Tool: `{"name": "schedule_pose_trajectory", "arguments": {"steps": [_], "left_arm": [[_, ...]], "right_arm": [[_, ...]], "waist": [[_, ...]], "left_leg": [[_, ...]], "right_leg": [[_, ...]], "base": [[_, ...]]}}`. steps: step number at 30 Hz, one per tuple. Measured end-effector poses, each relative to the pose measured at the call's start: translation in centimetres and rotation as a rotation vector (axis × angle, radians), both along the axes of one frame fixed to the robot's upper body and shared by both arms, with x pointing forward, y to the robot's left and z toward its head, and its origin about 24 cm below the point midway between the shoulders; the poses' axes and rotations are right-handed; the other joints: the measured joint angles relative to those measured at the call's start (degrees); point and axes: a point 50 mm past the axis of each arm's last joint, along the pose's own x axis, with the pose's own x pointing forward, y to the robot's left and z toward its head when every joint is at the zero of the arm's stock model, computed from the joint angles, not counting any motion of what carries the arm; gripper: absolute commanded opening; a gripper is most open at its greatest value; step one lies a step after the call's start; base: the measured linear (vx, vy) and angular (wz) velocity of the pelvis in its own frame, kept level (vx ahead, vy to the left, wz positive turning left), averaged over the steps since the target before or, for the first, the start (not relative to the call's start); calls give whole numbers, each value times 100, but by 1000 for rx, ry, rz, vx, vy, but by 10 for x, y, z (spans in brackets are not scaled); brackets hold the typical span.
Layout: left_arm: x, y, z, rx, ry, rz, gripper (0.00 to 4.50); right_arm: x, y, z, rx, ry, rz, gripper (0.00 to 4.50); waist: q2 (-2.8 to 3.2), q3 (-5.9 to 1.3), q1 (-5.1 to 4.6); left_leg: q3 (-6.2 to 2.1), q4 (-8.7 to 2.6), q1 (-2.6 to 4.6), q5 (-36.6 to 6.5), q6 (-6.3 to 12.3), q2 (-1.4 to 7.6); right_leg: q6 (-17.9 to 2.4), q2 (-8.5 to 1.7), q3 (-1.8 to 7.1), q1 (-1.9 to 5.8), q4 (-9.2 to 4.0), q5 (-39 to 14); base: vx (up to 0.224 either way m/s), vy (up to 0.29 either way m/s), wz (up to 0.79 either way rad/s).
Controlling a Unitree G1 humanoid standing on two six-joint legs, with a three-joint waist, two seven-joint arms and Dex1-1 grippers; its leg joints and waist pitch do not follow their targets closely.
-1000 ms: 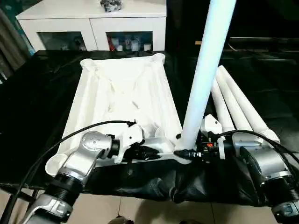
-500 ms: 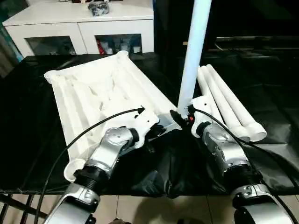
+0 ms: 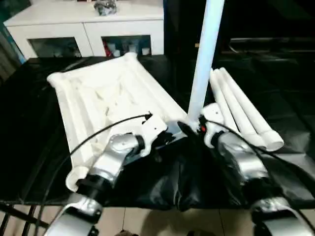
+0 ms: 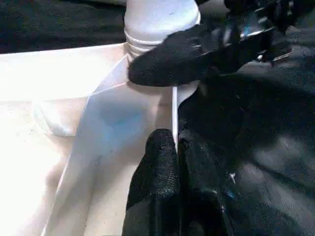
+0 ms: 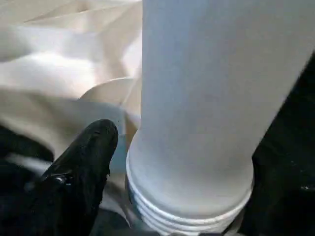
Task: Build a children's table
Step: Rotate leg to tighten
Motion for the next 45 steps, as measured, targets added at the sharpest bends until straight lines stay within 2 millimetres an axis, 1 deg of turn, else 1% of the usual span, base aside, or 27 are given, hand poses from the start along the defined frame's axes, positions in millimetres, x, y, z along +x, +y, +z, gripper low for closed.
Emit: {"name": "schedule_pose_trajectory", "arguments": {"steps": [3, 6, 7, 10, 14, 15, 16, 19, 22, 26, 27, 31, 33, 35, 36, 37, 38, 40, 42, 45], "left_arm": [[-5, 5, 1, -8, 13, -80, 0], [-11, 13, 2, -13, 33, -150, 0], [-13, 16, 2, -15, 43, -175, 0], [-15, 20, 3, -16, 60, -219, 0], [-24, 31, 3, -10, 89, -294, 0], [-25, 32, 3, -9, 93, -303, 0], [-26, 33, 3, -9, 100, -313, 0], [-31, 39, 5, -16, 130, -348, 0], [-32, 40, 6, -16, 142, -363, 0], [-33, 40, 6, -13, 151, -376, 0], [-33, 40, 6, -13, 152, -377, 0], [-34, 40, 7, -13, 154, -383, 0], [-33, 38, 7, -16, 150, -369, 0], [-31, 36, 3, -19, 150, -332, 0], [-27, 34, 1, -13, 141, -287, 0], [-17, 29, 1, -7, 115, -207, 0], [-10, 25, 3, 6, 90, -163, 0], [-3, 12, 1, -2, 70, -71, 0], [0, 6, 1, -2, 58, -30, 0], [7, -5, 1, -10, 51, 59, 0]], "right_arm": [[-7, -6, 3, -6, 17, 122, 382], [-17, -17, 8, -35, 49, 273, 382], [-22, -20, 9, -50, 59, 334, 382], [-27, -25, 13, -73, 78, 421, 382], [-38, -28, 16, -89, 125, 558, 382], [-40, -29, 16, -81, 134, 573, 382], [-41, -28, 15, -73, 145, 584, 357], [-43, -27, 19, -53, 174, 626, 345], [-45, -26, 19, -37, 189, 647, 307], [-46, -26, 18, -38, 201, 654, 292], [-46, -26, 19, -38, 202, 654, 280], [-48, -26, 20, -35, 209, 655, 274], [-48, -26, 19, -26, 202, 635, 274], [-45, -24, 15, -19, 189, 579, 274], [-41, -23, 11, -12, 176, 511, 274], [-31, -19, 6, 17, 149, 376, 273], [-22, -15, 6, 26, 124, 284, 273], [-9, -9, 2, 52, 101, 92, 273], [-4, -6, 1, 59, 91, 12, 273], [5, 4, -2, 92, 75, -163, 273]], "waist": [[1, 2, 80], [0, 3, 135], [0, 3, 170], [-2, 4, 200], [-4, 7, 227], [-4, 7, 228], [-5, 7, 228], [-5, 7, 222], [-5, 7, 234], [-5, 7, 231], [-5, 7, 231], [-5, 7, 231], [-5, 7, 230], [-7, 6, 206], [-12, 5, 192], [-25, 11, 141], [-26, 13, 88], [-28, 14, -8], [-26, 13, -40], [-23, 10, -49]], "left_leg": [[1, 1, -6, 0, 0, 0], [4, 2, -13, 1, 1, 1], [6, 3, -14, 1, 1, 1], [8, 5, -20, 1, 2, 2], [8, 5, -21, 1, 3, 7], [8, 5, -20, 1, 3, 7], [9, 6, -21, 1, 2, 7], [10, 7, -18, 1, 2, 7], [9, 6, -16, 1, 2, 7], [9, 7, -16, 1, 2, 6], [10, 7, -16, 1, 1, 6], [9, 6, -16, 1, 2, 6], [10, 7, -16, 1, 2, 6], [10, 7, -12, 1, 2, 6], [10, 6, -4, 1, 1, 6], [9, 13, 0, 1, 1, 6], [9, 12, -2, 1, 1, 5], [6, 13, 6, 1, 0, 3], [3, 11, 10, 1, 0, 2], [-1, 6, 12, 1, 0, 2]], "right_leg": [[-2, 0, 1, -1, -1, 1], [3, 0, 4, -1, -2, -2], [6, 0, 5, -2, -2, -4], [6, 0, 6, -8, -2, -5], [11, 0, 3, -10, 0, -9], [11, 0, 3, -9, 0, -9], [11, 0, 4, -9, 0, -9], [11, 0, 6, -8, 1, -9], [12, 0, 6, -6, 3, -9], [12, 0, 7, -5, 2, -9], [12, 0, 7, -5, 3, -9], [13, 0, 7, -5, 2, -10], [13, 0, 7, -5, 2, -10], [13, 0, 8, -2, 3, -9], [12, 0, 8, 2, 4, -9], [13, 1, 7, 2, 9, -9], [26, 1, 6, -4, 5, -16], [30, 1, 6, -1, -1, -19], [31, 1, 6, 3, -2, -19], [31, 2, 3, 3, 1, -18]], "base": [[0, 0, 0], [0, 0, 0], [0, 0, 0], [0, 0, 0], [0, 0, 0], [0, 0, 0], [0, 0, 0], [0, 0, 0], [0, 0, 0], [0, 0, 0], [0, 0, 0], [0, 0, 0], [0, 0, 0], [0, 0, 0], [0, 0, 0], [0, 0, 0], [0, 0, 0], [0, 0, 0], [0, 0, 0], [0, 0, 0]]}}
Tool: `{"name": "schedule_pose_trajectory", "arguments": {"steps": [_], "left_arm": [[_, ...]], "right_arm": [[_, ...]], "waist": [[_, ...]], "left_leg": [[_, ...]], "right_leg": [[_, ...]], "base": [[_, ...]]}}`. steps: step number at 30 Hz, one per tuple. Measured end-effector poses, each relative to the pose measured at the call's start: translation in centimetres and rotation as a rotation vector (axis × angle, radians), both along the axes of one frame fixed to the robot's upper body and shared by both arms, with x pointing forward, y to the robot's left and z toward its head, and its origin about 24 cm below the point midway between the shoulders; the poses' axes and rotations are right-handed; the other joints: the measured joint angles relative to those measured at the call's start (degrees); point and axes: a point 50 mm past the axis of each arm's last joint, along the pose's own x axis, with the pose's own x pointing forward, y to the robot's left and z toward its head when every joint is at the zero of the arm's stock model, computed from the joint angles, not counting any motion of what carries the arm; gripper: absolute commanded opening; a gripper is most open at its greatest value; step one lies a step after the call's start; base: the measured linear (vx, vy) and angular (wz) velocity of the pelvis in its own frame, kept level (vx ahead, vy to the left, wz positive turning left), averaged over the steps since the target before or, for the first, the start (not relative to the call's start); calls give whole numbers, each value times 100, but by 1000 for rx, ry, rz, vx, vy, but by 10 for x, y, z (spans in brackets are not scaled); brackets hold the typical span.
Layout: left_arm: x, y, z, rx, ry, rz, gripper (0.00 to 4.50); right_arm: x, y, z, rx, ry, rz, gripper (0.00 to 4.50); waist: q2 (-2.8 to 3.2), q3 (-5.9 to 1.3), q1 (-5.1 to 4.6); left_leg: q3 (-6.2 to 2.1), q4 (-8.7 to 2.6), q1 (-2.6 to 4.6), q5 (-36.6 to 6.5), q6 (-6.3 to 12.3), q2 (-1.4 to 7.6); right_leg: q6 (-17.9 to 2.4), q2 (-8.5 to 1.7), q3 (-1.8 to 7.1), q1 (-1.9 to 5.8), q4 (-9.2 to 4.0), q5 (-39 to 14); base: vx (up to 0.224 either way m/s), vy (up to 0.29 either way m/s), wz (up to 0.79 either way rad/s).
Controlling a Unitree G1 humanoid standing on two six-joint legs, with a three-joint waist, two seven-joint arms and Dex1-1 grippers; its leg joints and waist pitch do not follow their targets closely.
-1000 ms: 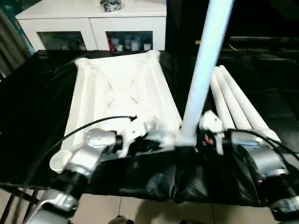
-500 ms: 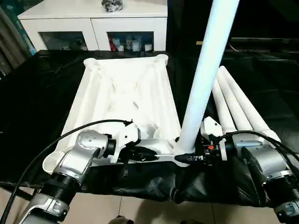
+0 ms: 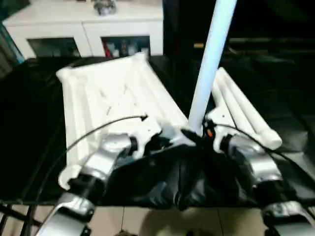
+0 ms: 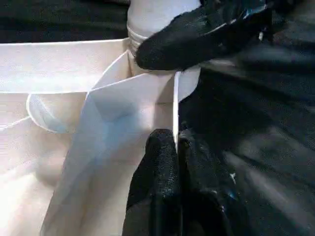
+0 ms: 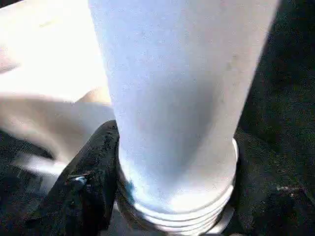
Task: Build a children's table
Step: Rotate leg to tighten
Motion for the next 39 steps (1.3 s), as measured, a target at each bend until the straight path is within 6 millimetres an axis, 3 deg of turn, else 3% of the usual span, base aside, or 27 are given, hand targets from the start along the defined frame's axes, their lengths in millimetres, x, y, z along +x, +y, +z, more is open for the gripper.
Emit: {"name": "schedule_pose_trajectory", "arguments": {"steps": [4, 6, 12, 16, 23, 33, 39], "left_arm": [[3, -14, -1, -13, -2, 63, 0], [4, -17, -1, -5, -12, 58, 0], [2, -17, 0, -1, -36, 26, 0], [-5, -12, 0, -1, -48, -56, 0], [-14, 5, -1, -12, -27, -150, 0], [-33, 30, 1, -18, 30, -352, 0], [-42, 37, 1, -9, 56, -428, 0]], "right_arm": [[7, 5, 0, -22, -20, -129, 273], [8, 6, -1, -27, -34, -147, 328], [8, 5, 0, -51, -55, -119, 383], [4, -1, 0, -77, -68, -3, 383], [-9, -15, 6, -131, -80, 282, 383], [-39, -32, 15, -118, 36, 698, 383], [-49, -32, 17, -107, 92, 799, 312]], "waist": [[12, -8, 1], [20, -13, 4], [22, -13, 27], [24, -12, 112], [39, -11, 134], [35, -6, 248], [33, -5, 263]], "left_leg": [[1, 2, -2, 0, 0, -2], [2, 2, -4, 0, 0, -4], [1, 1, -10, 0, 1, -3], [1, -5, -12, 0, 1, -1], [4, -6, -15, 0, 1, -1], [7, -3, -18, 0, 1, 2], [7, -3, -19, 0, 1, 2]], "right_leg": [[-1, -1, 2, 6, -6, 0], [-2, -3, 4, 6, -6, 1], [-32, -3, 1, 1, -4, 19], [-31, -3, -2, -1, -3, 19], [-29, -4, -1, 0, -3, 17], [-25, -3, 1, -3, -1, 15], [-23, -3, 1, -4, -2, 13]], "base": [[0, 0, 0], [0, 0, 0], [0, 0, 0], [0, 0, 0], [0, 0, 0], [0, 0, 0], [0, 0, 0]]}}
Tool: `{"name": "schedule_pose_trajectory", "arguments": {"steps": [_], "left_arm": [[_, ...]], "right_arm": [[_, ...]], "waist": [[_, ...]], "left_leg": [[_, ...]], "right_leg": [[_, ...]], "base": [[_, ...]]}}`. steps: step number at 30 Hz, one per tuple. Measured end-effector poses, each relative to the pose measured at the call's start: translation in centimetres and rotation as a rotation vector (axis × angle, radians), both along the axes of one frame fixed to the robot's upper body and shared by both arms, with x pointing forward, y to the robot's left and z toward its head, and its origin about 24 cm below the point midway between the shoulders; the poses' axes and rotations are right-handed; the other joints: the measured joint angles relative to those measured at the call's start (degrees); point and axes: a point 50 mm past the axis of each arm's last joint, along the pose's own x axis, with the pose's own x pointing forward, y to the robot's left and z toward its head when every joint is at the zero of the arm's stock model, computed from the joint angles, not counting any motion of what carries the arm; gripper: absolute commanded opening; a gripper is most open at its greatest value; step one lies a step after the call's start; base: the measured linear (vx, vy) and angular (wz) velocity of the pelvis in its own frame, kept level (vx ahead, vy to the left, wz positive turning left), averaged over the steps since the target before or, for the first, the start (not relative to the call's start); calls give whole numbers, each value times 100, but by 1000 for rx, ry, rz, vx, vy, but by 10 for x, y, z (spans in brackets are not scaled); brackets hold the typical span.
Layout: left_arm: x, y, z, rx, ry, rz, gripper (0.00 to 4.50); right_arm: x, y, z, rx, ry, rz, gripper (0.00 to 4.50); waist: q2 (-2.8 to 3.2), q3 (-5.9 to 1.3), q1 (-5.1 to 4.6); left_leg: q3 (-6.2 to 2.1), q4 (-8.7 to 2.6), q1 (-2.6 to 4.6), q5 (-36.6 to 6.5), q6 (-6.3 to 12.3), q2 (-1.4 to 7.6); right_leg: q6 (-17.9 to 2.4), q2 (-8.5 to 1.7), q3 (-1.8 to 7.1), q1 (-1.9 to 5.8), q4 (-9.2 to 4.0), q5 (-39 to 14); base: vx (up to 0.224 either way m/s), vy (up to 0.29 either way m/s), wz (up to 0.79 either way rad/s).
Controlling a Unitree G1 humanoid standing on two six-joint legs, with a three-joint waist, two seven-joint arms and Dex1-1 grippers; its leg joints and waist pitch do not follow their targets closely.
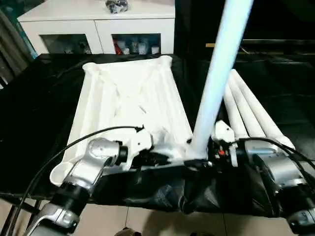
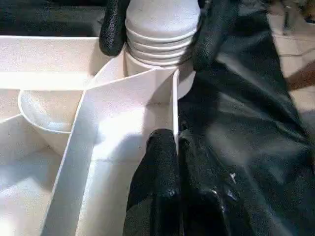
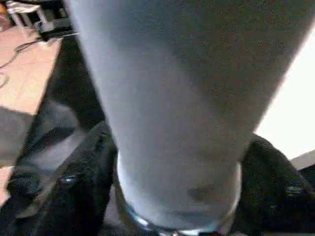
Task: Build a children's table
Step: Rotate leg to tighten
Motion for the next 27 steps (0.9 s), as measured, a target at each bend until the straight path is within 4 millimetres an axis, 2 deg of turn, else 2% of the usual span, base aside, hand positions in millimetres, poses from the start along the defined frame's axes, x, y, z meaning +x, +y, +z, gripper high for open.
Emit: {"name": "schedule_pose_trajectory", "arguments": {"steps": [4, 13, 16, 19, 25, 27], "left_arm": [[-1, 2, 0, -2, 6, -10, 0], [0, -2, -1, -9, 3, 15, 0], [12, -10, -3, -8, -6, 117, 0], [27, -22, -4, -5, -38, 262, 0], [41, -43, -5, -8, -65, 435, 0], [43, -47, -5, -6, -72, 464, 0]], "right_arm": [[-1, 2, 0, 11, 14, 11, 284], [-3, 4, -2, 21, 19, -23, 275], [9, 5, -8, 37, -19, -205, 275], [31, 15, -13, 56, -77, -484, 274], [52, 34, -18, 71, -116, -829, 274], [55, 38, -19, 68, -124, -893, 274]], "waist": [[-1, 0, -4], [-2, -1, 11], [-4, -2, -30], [-9, -1, -190], [0, -6, -309], [2, -7, -325]], "left_leg": [[0, 0, 2, 0, 0, 0], [1, 1, 3, 0, 0, 0], [1, 3, 14, 0, 0, -1], [0, 3, 20, 0, -1, -2], [-12, 0, 23, 0, 0, -7], [-12, 1, 20, 0, 0, -7]], "right_leg": [[0, 0, 0, 0, 0, 0], [4, 0, 2, 4, 0, -3], [27, 0, 3, 9, 1, -16], [30, 1, 2, 5, -1, -18], [34, 1, -5, 12, -11, -20], [34, 0, -4, 14, -19, -20]], "base": [[0, 0, 0], [0, 0, 0], [0, 0, 0], [0, 0, 0], [0, 0, 0], [0, 0, 0]]}}
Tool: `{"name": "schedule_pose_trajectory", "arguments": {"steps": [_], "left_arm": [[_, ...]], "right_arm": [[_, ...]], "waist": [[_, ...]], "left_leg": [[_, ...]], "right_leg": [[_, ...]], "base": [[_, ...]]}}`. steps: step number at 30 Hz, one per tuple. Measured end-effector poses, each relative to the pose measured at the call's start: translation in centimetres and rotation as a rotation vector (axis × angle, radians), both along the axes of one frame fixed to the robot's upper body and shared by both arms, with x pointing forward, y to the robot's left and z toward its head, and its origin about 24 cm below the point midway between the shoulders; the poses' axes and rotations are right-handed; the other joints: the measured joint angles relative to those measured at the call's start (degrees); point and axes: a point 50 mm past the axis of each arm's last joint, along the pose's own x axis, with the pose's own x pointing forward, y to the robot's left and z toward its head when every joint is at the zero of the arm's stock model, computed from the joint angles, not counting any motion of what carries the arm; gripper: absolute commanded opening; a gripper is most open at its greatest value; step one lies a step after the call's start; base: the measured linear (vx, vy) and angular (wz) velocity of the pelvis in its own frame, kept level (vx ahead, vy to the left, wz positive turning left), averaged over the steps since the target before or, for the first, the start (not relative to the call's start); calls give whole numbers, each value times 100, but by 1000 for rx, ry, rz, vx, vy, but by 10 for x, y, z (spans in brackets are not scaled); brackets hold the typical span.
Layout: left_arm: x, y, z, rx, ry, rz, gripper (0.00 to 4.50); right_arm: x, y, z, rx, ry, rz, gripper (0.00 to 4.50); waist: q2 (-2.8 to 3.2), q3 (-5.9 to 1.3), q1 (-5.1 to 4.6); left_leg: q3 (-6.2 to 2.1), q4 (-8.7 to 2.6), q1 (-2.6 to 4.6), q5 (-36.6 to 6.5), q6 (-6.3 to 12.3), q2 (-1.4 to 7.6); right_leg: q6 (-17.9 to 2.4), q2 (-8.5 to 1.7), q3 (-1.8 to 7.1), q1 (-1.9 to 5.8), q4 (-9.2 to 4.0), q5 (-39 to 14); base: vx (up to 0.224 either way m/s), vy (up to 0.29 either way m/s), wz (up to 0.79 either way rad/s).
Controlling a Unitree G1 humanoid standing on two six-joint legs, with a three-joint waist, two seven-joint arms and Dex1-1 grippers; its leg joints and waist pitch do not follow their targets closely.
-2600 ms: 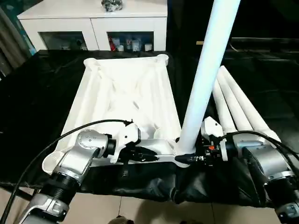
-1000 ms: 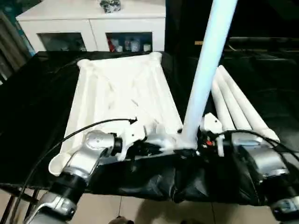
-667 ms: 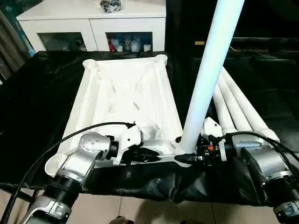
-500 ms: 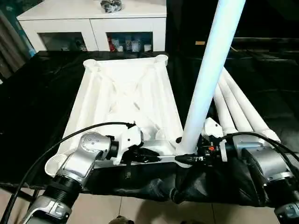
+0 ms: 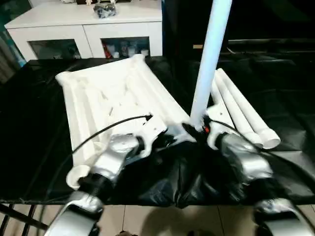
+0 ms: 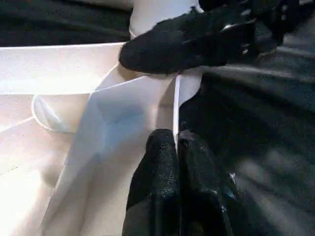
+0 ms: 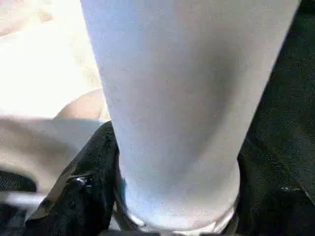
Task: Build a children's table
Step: Rotate leg to tighten
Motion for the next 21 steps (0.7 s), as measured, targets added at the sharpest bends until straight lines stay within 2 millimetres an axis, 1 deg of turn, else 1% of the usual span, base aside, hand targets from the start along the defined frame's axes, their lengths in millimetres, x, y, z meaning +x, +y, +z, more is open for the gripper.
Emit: {"name": "schedule_pose_trajectory", "arguments": {"steps": [1, 4, 7, 11, 15, 21], "left_arm": [[1, -2, 0, 1, -2, 6, 0], [2, -9, 1, 7, -10, 13, 0], [2, -10, 1, 6, -12, -2, 0], [0, -7, 2, 3, -17, -26, 0], [-4, 1, 2, -5, -10, -87, 0], [-13, 18, 3, -16, 8, -191, 0]], "right_arm": [[1, 0, 0, -5, -9, -17, 344], [2, 2, -1, -16, -32, -47, 350], [3, 2, -1, -6, -35, -46, 390], [1, -1, 1, -19, -52, 24, 392], [-3, -9, 2, -55, -57, 168, 392], [-16, -21, 7, -75, -44, 439, 392]], "waist": [[1, -1, -2], [4, -3, 2], [9, -6, 9], [12, -6, 13], [13, -6, 33], [13, -5, 156]], "left_leg": [[0, 1, -1, 0, 0, -1], [2, 0, -7, 0, 0, -2], [2, 0, -7, 0, 1, -2], [2, -8, -9, 0, 1, -2], [2, -12, -8, 0, 0, 1], [4, -19, -14, 0, 1, 4]], "right_leg": [[0, 0, 1, 2, -4, 0], [-1, -1, 3, 5, -18, 1], [-6, -1, 4, 11, -18, 4], [-8, -1, 2, 8, -14, 6], [-10, -1, 0, 0, 12, 7], [-33, 0, -2, -7, 19, 20]], "base": [[0, 0, 0], [0, 0, 0], [0, 0, 0], [0, 0, 0], [0, 0, 0], [0, 0, 0]]}}
